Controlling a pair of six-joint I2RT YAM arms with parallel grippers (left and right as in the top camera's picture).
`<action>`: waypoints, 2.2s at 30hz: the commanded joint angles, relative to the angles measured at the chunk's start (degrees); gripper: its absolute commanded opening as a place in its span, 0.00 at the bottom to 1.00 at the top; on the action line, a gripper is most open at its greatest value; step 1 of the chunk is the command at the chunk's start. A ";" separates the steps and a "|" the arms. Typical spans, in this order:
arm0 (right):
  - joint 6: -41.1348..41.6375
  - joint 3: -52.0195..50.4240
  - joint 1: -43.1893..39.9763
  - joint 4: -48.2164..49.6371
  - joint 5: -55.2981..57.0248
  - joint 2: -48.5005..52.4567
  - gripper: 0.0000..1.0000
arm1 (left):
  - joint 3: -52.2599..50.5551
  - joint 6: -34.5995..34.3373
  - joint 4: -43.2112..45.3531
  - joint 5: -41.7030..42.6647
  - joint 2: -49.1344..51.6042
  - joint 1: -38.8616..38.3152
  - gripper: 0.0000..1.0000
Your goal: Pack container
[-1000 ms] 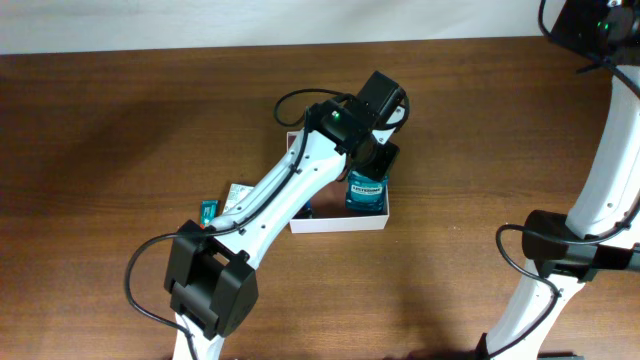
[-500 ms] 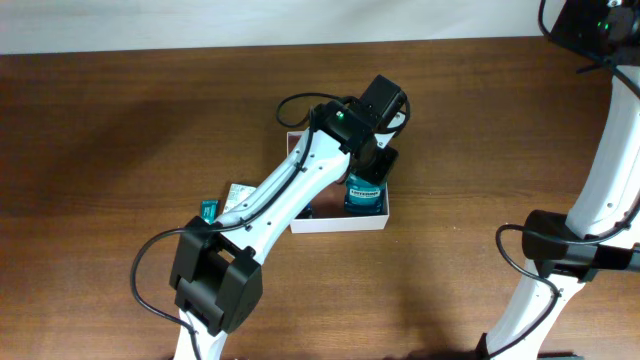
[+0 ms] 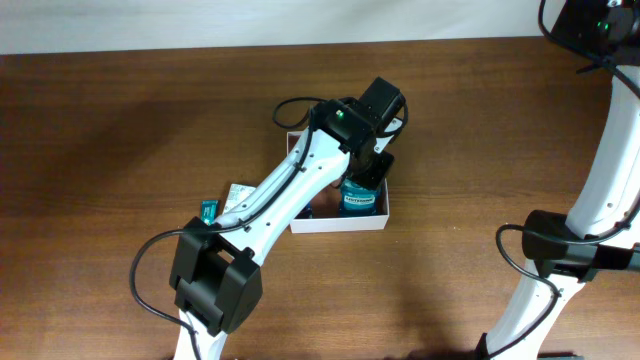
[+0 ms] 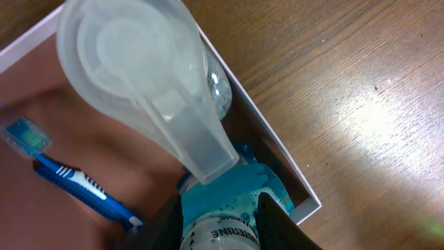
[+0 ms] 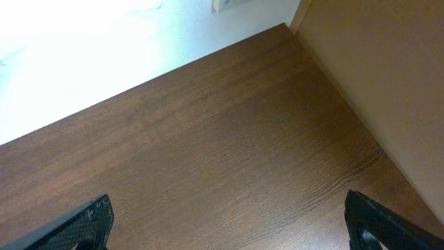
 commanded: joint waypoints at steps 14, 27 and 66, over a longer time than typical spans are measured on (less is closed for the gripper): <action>0.02 0.37 -0.15 0.04 0.48 -0.44 0.98 | -0.28 0.83 -3.74 -0.26 1.18 -0.17 0.17; 0.02 0.37 -0.15 0.04 0.50 -0.44 0.98 | -0.28 -3.17 -4.42 -8.07 -2.08 0.24 0.11; 0.04 0.37 -0.15 0.04 0.50 -0.44 0.98 | -0.31 35.17 -4.09 12.11 -11.02 4.83 0.01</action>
